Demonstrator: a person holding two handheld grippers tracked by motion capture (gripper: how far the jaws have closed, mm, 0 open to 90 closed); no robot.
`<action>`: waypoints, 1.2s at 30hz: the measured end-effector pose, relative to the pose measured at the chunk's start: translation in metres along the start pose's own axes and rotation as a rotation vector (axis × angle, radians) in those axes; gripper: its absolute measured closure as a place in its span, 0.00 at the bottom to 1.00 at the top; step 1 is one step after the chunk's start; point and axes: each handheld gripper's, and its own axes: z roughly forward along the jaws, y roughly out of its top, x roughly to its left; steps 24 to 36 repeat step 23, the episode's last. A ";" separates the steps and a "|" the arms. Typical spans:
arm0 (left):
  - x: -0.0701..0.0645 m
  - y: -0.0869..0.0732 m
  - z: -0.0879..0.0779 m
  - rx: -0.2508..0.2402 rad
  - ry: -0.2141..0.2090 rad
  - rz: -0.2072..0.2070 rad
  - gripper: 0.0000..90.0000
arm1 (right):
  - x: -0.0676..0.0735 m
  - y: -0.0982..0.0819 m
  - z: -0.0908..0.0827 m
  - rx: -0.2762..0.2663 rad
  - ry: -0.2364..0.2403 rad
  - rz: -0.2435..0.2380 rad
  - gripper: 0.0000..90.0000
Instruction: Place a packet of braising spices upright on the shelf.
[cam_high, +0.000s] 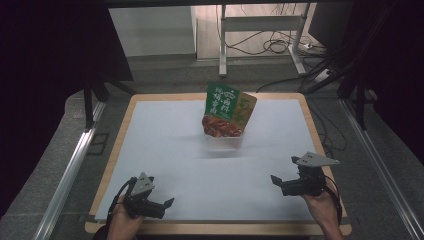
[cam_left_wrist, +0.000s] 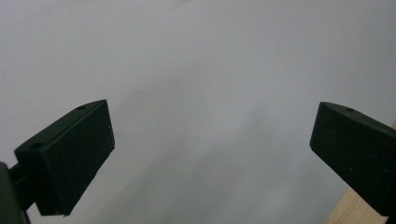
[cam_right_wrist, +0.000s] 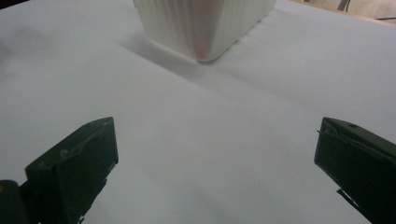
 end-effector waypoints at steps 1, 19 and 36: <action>0.000 0.000 0.000 0.000 0.000 0.001 0.00 | 0.000 -0.001 -0.001 0.005 -0.002 0.000 0.00; -0.001 0.000 0.002 0.020 0.004 0.011 0.00 | -0.003 -0.025 0.004 0.082 -0.014 0.014 0.00; -0.001 0.000 0.003 0.022 0.006 0.012 0.00 | -0.003 -0.027 0.008 0.102 -0.009 0.012 0.00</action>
